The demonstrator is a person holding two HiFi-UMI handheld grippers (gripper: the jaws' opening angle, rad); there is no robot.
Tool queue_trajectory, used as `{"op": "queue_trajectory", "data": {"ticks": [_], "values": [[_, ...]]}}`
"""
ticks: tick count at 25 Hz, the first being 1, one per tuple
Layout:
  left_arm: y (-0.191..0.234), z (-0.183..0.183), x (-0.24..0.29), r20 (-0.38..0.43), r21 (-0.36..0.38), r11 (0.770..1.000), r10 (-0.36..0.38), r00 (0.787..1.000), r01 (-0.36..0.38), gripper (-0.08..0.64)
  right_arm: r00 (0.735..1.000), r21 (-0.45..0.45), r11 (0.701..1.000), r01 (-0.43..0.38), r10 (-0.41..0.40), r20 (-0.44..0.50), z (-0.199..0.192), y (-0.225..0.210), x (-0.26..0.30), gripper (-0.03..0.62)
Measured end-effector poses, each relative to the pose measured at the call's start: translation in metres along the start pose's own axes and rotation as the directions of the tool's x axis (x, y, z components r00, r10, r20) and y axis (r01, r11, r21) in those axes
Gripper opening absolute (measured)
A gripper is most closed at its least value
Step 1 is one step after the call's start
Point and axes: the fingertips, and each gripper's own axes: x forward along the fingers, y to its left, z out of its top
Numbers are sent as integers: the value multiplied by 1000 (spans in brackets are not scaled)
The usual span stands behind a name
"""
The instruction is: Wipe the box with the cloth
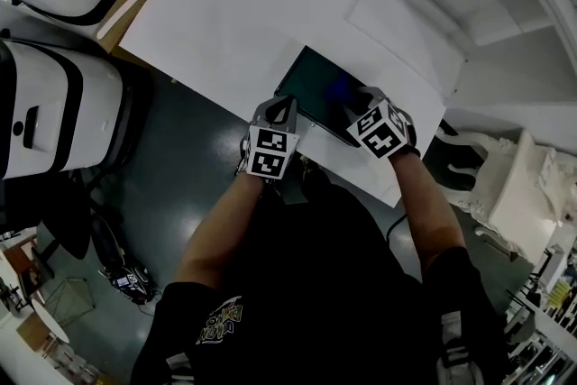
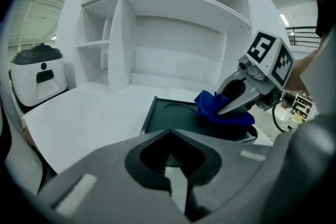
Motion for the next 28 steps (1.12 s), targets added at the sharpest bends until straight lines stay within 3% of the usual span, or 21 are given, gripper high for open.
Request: {"op": "queue_trajectory", "data": {"ticks": [10, 16, 22, 28], "values": [[-2, 0, -1, -1, 13, 1000, -3, 1000, 3, 2, 993, -4, 994, 107, -107, -46, -43, -3, -33, 101], [-2, -1, 0, -4, 19, 1000, -7, 1000, 7, 2, 992, 70, 990, 126, -125, -15, -46, -4, -35, 101], [-2, 2, 2, 10, 46, 999, -22, 1000, 22, 2, 991, 30, 994, 106, -108, 80, 14, 5, -32, 101], [-6, 0, 1, -2, 52, 998, -29, 1000, 29, 2, 984, 13, 1000, -28, 26, 178, 89, 29, -7, 101]]}}
